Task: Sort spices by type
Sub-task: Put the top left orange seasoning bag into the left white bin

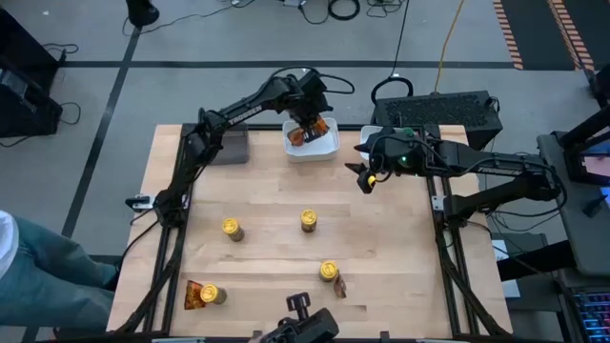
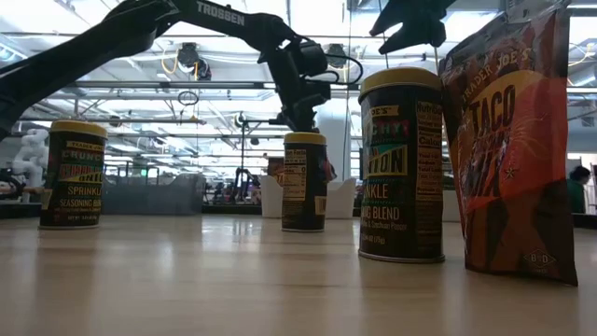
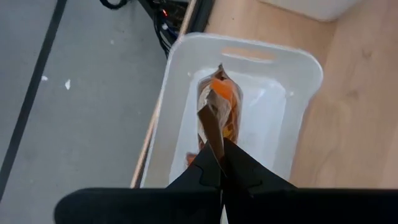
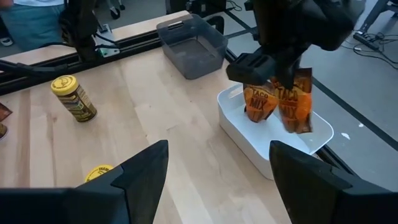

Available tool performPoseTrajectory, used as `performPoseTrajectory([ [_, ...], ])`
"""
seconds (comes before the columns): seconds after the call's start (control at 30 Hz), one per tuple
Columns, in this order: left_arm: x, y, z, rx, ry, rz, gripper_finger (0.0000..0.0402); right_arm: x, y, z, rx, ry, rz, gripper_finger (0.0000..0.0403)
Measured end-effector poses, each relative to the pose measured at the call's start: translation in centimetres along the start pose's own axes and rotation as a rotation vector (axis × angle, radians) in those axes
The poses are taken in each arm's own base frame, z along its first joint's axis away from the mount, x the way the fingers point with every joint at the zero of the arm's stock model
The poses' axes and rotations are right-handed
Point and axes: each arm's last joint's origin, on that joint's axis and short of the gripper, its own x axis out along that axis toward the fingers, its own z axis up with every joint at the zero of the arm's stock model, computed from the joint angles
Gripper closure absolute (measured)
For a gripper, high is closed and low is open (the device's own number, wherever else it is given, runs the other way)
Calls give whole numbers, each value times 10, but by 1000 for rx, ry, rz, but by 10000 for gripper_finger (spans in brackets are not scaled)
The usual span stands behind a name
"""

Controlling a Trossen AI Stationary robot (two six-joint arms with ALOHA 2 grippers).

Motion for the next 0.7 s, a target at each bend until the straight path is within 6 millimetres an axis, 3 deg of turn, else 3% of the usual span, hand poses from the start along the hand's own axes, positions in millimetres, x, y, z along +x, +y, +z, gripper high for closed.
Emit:
performPoseTrajectory([
  [0.27, -18, -13, -3, 23, 40, -25, 401, 0, 0, 0, -3, -3, 1, 140],
  [0.7, -21, -18, -16, 27, 175, -49, 402, 0, 1, 1, 11, -12, 4, 140],
])
